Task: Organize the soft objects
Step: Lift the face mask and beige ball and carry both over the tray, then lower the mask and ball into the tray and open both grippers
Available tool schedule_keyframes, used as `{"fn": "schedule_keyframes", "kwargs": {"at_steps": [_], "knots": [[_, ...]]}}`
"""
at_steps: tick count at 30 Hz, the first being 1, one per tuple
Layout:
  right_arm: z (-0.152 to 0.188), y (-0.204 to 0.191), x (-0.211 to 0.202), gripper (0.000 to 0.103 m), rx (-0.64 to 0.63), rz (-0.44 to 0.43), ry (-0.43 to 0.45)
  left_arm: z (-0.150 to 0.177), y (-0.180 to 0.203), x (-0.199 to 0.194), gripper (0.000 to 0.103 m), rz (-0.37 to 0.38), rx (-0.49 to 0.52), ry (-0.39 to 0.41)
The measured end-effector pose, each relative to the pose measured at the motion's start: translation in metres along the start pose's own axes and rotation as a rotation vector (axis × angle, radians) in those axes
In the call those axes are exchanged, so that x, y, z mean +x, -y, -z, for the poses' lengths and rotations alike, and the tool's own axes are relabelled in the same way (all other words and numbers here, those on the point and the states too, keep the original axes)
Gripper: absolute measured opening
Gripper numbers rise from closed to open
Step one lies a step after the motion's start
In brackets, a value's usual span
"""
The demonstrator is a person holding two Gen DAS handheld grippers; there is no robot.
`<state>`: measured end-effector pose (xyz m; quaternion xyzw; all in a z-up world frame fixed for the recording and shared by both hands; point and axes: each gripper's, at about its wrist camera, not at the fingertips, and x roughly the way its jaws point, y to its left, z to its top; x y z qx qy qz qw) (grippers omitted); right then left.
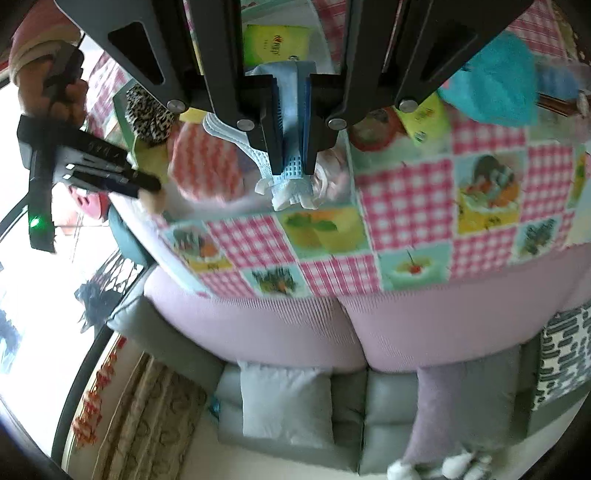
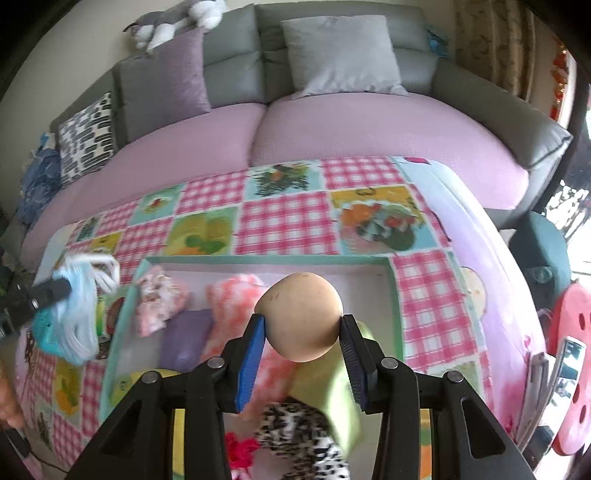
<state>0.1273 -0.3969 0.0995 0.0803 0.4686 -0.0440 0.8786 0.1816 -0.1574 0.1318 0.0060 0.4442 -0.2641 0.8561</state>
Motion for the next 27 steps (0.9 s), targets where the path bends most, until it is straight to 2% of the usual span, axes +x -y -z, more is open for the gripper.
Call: {"fn": "schedule_keyframes", "kwargs": {"at_steps": [6, 16, 23, 25, 27], "knots": [[0.008, 0.022, 0.013, 0.044, 0.041, 0.04, -0.034, 0.021, 0.01, 0.039, 0.009, 0.007, -0.013, -0.097], [0.03, 0.043, 0.035, 0.044, 0.095, 0.041, -0.1, 0.039, 0.015, 0.075, 0.01, -0.047, 0.005, -0.192], [0.035, 0.046, 0.041, 0.045, 0.112, 0.032, -0.119, 0.044, 0.011, 0.08, 0.01, -0.046, -0.011, -0.209], [0.035, 0.045, 0.041, 0.047, 0.113, 0.035, -0.119, 0.042, 0.01, 0.077, 0.014, -0.047, -0.015, -0.213], [0.034, 0.044, 0.037, 0.047, 0.114, 0.037, -0.111, 0.04, 0.01, 0.072, 0.027, -0.055, -0.015, -0.215]]}}
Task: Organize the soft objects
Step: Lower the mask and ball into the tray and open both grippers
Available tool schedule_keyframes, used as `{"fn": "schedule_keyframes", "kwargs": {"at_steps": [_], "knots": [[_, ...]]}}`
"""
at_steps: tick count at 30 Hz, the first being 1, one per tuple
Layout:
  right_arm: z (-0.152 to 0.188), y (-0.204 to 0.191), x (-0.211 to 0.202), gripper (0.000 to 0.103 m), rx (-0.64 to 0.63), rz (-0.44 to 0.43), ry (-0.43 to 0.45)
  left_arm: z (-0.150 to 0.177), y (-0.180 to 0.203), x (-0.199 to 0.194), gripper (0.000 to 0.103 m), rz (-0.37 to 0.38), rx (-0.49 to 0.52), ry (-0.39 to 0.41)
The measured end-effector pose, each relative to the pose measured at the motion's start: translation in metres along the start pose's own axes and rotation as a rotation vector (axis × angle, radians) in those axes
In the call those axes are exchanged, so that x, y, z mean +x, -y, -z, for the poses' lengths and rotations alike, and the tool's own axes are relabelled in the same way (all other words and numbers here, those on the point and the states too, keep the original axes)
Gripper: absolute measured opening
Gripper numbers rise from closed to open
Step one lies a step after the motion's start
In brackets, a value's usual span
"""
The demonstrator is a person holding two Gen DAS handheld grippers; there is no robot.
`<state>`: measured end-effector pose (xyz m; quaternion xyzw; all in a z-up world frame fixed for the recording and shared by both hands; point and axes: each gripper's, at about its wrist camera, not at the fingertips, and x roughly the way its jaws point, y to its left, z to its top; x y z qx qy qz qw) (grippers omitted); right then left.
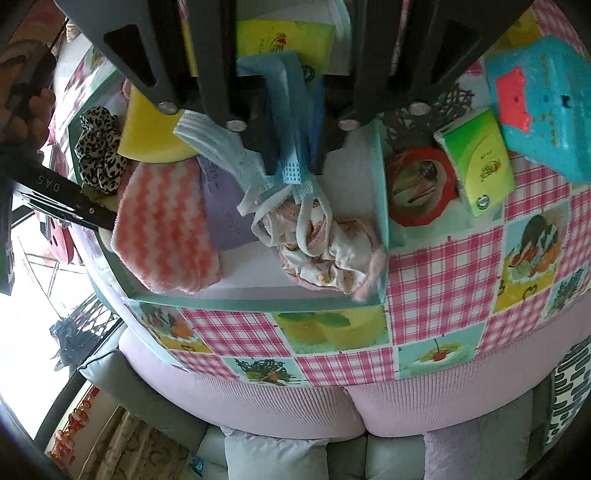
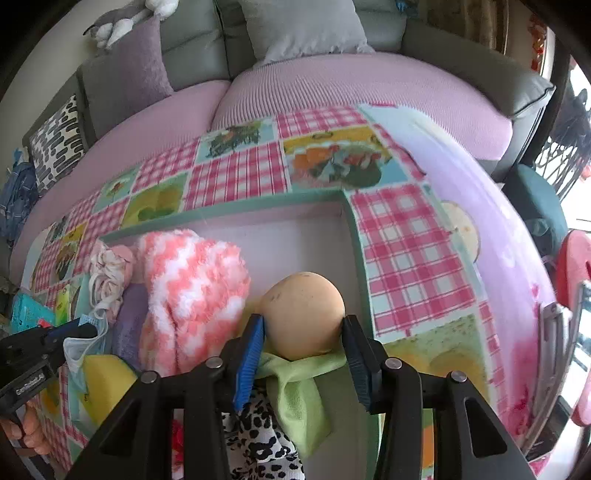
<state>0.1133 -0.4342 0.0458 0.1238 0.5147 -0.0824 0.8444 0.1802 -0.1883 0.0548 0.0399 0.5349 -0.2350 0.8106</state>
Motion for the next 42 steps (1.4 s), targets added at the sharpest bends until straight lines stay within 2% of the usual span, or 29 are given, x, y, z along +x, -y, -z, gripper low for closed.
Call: {"fn": "schedule_keyframes", "kwargs": {"at_steps": [4, 6, 8, 13, 20, 22, 26, 31, 32, 34, 35, 36, 39, 42], "knots": [[-0.004, -0.002, -0.015, 0.049, -0.007, 0.013, 0.031, -0.003, 0.0, -0.019, 0.038, 0.011, 0.007, 0.028], [-0.007, -0.002, -0.022, 0.051, -0.009, 0.017, 0.045, -0.005, 0.001, -0.028, 0.048, 0.014, 0.011, 0.05], [-0.009, -0.003, -0.03, 0.052, -0.011, 0.016, 0.061, -0.006, 0.001, -0.04, 0.052, 0.012, 0.014, 0.077], [-0.01, -0.008, -0.045, 0.052, -0.017, 0.011, 0.093, -0.005, -0.003, -0.056, 0.053, 0.002, 0.009, 0.116], [0.0, -0.018, -0.05, 0.053, -0.039, -0.002, 0.096, 0.001, -0.015, -0.051, 0.054, -0.03, -0.031, 0.098], [0.004, -0.022, -0.051, 0.059, -0.05, 0.001, 0.094, 0.002, -0.018, -0.049, 0.054, -0.035, -0.038, 0.092], [0.009, -0.027, -0.054, 0.062, -0.074, 0.004, 0.095, 0.003, -0.02, -0.048, 0.067, -0.047, -0.05, 0.092], [0.013, -0.033, -0.057, 0.064, -0.092, 0.001, 0.1, 0.004, -0.023, -0.048, 0.068, -0.053, -0.061, 0.09], [0.013, -0.033, -0.057, 0.066, -0.094, 0.003, 0.099, 0.004, -0.024, -0.047, 0.068, -0.054, -0.063, 0.089], [0.014, -0.034, -0.056, 0.083, -0.095, 0.003, 0.094, 0.005, -0.026, -0.046, 0.076, -0.059, -0.074, 0.091], [0.015, -0.035, -0.056, 0.086, -0.096, 0.003, 0.09, 0.005, -0.027, -0.046, 0.088, -0.063, -0.081, 0.094], [0.016, -0.035, -0.055, 0.09, -0.097, 0.004, 0.085, 0.005, -0.028, -0.046, 0.093, -0.066, -0.088, 0.098], [0.018, -0.036, -0.053, 0.103, -0.11, 0.01, 0.081, 0.006, -0.03, -0.044, 0.093, -0.081, -0.094, 0.104], [0.02, -0.036, -0.053, 0.103, -0.112, 0.019, 0.089, 0.007, -0.031, -0.042, 0.093, -0.105, -0.089, 0.109]]}}
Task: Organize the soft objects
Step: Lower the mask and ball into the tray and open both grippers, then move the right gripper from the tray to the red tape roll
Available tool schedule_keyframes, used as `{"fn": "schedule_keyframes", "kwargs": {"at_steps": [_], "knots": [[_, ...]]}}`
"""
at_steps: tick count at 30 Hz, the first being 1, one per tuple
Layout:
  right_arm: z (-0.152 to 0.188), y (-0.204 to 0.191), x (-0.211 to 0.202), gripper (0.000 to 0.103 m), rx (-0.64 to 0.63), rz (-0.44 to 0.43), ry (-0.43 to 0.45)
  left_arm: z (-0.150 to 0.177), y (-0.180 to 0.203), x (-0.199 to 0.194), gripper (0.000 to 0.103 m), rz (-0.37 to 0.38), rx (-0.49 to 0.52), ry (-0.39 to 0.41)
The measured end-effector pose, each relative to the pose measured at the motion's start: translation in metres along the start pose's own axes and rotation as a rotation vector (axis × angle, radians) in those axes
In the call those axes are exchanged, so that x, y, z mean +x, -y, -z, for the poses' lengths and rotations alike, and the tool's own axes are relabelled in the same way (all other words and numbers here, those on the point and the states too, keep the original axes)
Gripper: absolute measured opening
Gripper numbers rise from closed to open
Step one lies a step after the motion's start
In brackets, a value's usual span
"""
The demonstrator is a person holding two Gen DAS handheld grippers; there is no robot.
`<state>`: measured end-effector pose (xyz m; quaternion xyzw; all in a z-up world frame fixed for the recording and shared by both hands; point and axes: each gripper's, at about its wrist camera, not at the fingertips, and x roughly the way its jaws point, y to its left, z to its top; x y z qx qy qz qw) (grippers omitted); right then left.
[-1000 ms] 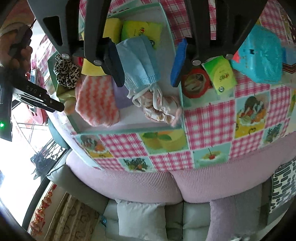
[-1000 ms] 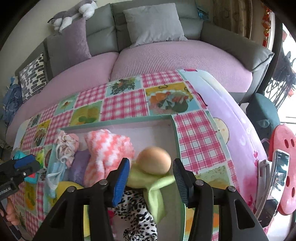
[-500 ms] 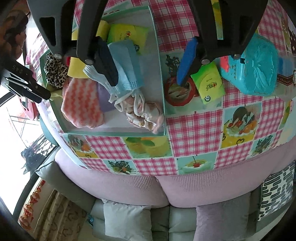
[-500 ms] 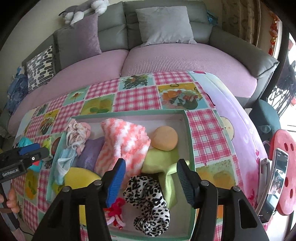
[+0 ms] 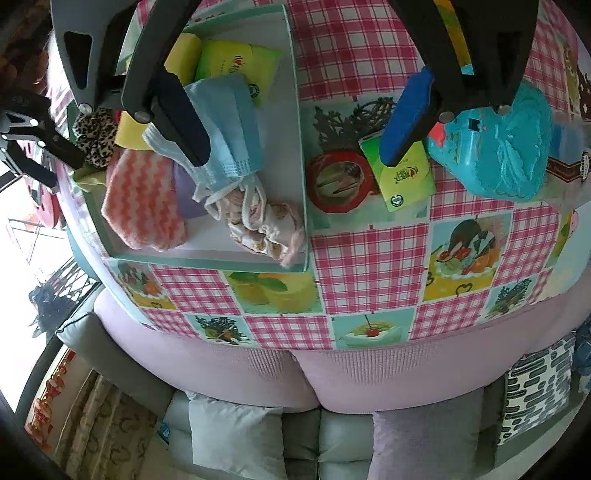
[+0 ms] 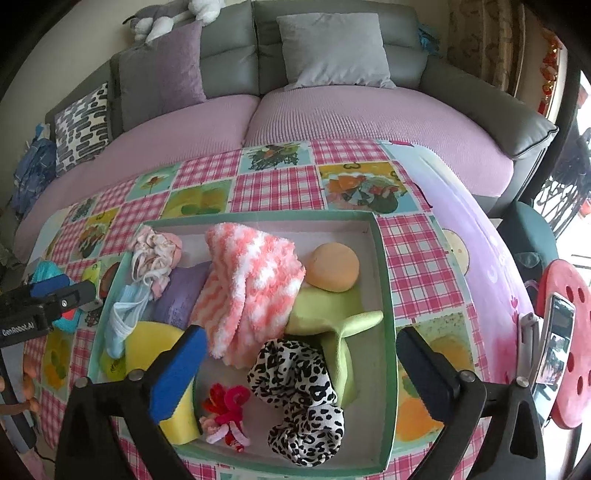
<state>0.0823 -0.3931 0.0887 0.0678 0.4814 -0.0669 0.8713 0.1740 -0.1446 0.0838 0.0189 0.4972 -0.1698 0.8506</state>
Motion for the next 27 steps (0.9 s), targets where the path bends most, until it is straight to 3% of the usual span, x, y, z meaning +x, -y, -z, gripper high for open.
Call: {"fn": "schedule_keyframes", "kwargs": {"at_steps": [13, 27], "knots": [[-0.001, 0.0, -0.007, 0.103, 0.017, -0.005, 0.051, 0.005, 0.001, -0.01, 0.093, -0.014, 0.03, 0.057], [-0.001, -0.047, -0.012, 0.103, -0.077, -0.171, 0.071, 0.034, -0.022, -0.024, 0.093, -0.013, -0.039, 0.05]]}}
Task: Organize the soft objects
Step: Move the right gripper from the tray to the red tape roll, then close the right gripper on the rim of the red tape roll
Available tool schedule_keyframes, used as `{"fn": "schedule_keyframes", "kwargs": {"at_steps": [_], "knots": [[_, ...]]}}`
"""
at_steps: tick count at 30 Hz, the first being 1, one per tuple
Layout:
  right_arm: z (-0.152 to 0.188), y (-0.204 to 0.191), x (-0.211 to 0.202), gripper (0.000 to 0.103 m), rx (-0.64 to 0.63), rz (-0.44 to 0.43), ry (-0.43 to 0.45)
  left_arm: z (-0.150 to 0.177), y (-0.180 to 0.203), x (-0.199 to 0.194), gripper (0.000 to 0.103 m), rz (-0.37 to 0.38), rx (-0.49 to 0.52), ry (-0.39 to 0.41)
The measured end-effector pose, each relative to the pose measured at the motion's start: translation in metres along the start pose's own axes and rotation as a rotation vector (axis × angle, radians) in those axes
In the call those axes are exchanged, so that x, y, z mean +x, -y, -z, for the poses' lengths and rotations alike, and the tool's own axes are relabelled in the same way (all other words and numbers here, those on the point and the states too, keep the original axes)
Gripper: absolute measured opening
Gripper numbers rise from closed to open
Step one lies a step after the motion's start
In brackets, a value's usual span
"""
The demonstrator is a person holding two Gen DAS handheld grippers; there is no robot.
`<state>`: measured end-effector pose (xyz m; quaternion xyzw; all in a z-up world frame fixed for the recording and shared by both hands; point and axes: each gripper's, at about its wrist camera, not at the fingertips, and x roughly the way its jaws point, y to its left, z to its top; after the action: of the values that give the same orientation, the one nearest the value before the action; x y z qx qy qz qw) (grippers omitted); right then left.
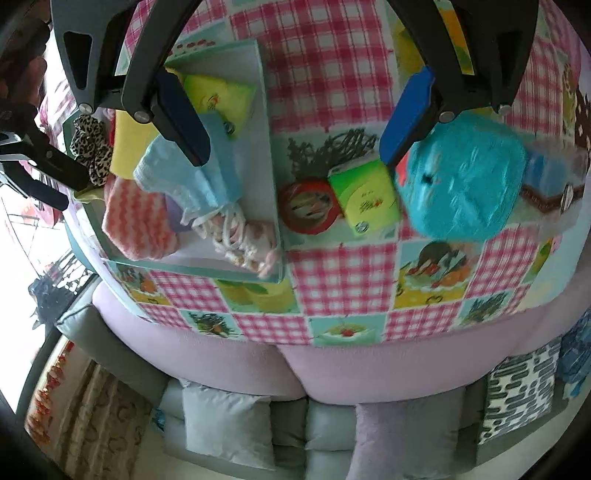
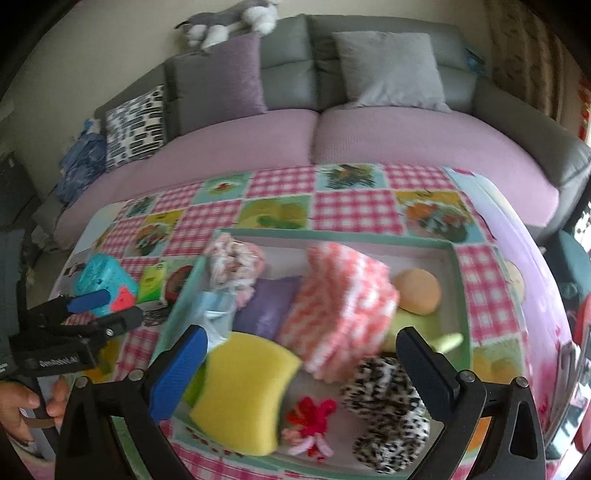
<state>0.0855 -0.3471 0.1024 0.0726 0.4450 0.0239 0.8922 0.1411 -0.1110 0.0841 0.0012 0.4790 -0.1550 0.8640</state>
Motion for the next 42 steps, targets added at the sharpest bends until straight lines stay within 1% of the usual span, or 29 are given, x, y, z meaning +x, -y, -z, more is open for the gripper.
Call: {"fn": "schedule_keyframes", "kwargs": {"at_steps": [3, 7, 12, 17, 20, 24, 25, 26, 28, 32, 33, 34, 36, 39, 42], "knots": [[-0.003, -0.014, 0.001, 0.103, -0.038, -0.031, 0.004, 0.009, -0.004, -0.001, 0.093, 0.002, -0.017, -0.011], [-0.006, -0.033, 0.008, 0.103, -0.086, -0.069, -0.012, 0.018, -0.012, 0.0, 0.093, 0.004, -0.05, -0.025], [-0.008, -0.052, 0.015, 0.103, -0.131, -0.094, -0.023, 0.024, -0.024, 0.005, 0.093, -0.013, -0.087, -0.038], [-0.009, -0.065, 0.021, 0.101, -0.158, -0.121, -0.034, 0.03, -0.031, 0.007, 0.093, -0.001, -0.11, -0.04], [-0.013, -0.073, 0.026, 0.096, -0.183, -0.132, -0.044, 0.034, -0.039, 0.006, 0.093, 0.0, -0.126, -0.038], [-0.022, -0.092, 0.035, 0.082, -0.236, -0.178, -0.062, 0.039, -0.051, 0.003, 0.093, -0.028, -0.159, -0.032], [-0.024, -0.1, 0.04, 0.077, -0.259, -0.194, -0.074, 0.041, -0.055, 0.002, 0.093, -0.045, -0.166, -0.031], [-0.025, -0.104, 0.043, 0.075, -0.271, -0.205, -0.081, 0.042, -0.058, 0.001, 0.093, -0.061, -0.172, -0.031], [-0.028, -0.115, 0.053, 0.066, -0.298, -0.231, -0.109, 0.047, -0.067, 0.0, 0.093, -0.094, -0.19, -0.032], [-0.03, -0.134, 0.075, 0.055, -0.333, -0.256, -0.165, 0.052, -0.083, 0.0, 0.093, -0.145, -0.224, -0.037], [-0.03, -0.137, 0.08, 0.05, -0.337, -0.237, -0.183, 0.053, -0.087, 0.0, 0.093, -0.151, -0.229, -0.038], [-0.031, -0.141, 0.085, 0.047, -0.347, -0.238, -0.195, 0.054, -0.09, 0.0, 0.093, -0.158, -0.236, -0.04], [-0.032, -0.149, 0.093, 0.045, -0.377, -0.236, -0.217, 0.055, -0.096, 0.001, 0.093, -0.167, -0.25, -0.044], [-0.034, -0.162, 0.103, 0.037, -0.428, -0.22, -0.241, 0.057, -0.103, 0.003, 0.093, -0.168, -0.263, -0.047], [-0.033, -0.174, 0.112, 0.031, -0.497, -0.2, -0.266, 0.058, -0.107, 0.006, 0.093, -0.161, -0.272, -0.052]]}}
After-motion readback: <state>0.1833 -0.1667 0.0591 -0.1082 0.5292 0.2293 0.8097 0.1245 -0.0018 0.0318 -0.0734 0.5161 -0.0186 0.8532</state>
